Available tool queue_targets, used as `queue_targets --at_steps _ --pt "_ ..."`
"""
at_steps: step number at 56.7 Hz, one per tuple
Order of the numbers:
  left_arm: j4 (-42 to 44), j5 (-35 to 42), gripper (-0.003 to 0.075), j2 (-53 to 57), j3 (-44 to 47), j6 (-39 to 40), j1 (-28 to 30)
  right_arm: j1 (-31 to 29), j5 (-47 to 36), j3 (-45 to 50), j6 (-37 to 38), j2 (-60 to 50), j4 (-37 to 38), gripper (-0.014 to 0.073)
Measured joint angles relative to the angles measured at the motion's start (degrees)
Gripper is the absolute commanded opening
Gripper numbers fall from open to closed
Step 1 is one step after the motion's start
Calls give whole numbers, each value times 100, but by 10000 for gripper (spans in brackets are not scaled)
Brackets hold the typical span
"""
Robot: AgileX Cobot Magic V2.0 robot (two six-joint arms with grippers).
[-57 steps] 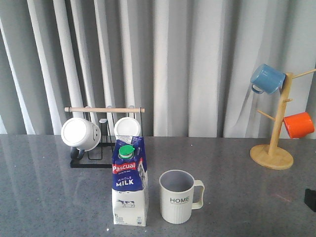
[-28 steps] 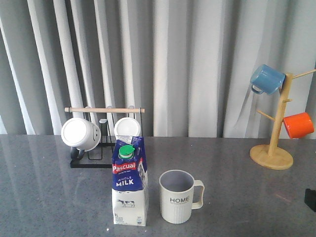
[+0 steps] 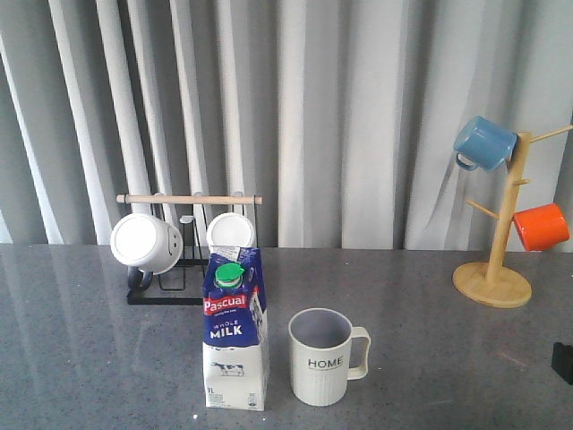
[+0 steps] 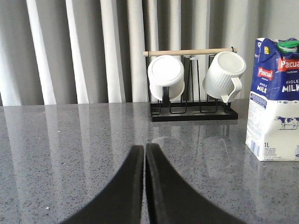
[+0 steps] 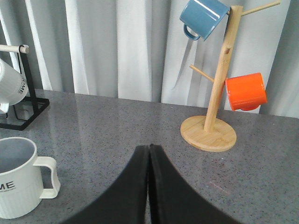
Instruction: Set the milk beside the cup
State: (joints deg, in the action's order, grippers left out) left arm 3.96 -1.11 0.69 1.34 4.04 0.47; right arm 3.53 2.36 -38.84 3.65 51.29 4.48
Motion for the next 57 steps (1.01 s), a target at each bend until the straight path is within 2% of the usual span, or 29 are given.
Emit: queue_targets --at_steps 34,44,57 --pt "0 -13 -6 0 0 0 0 0 75 11 -70 -110 0 -8" --pt "0 -23 -6 0 0 0 0 0 122 544 -218 -1221 0 -8" --pt "0 -23 -6 0 0 0 0 0 138 2186 -218 -3338 -116 -8"
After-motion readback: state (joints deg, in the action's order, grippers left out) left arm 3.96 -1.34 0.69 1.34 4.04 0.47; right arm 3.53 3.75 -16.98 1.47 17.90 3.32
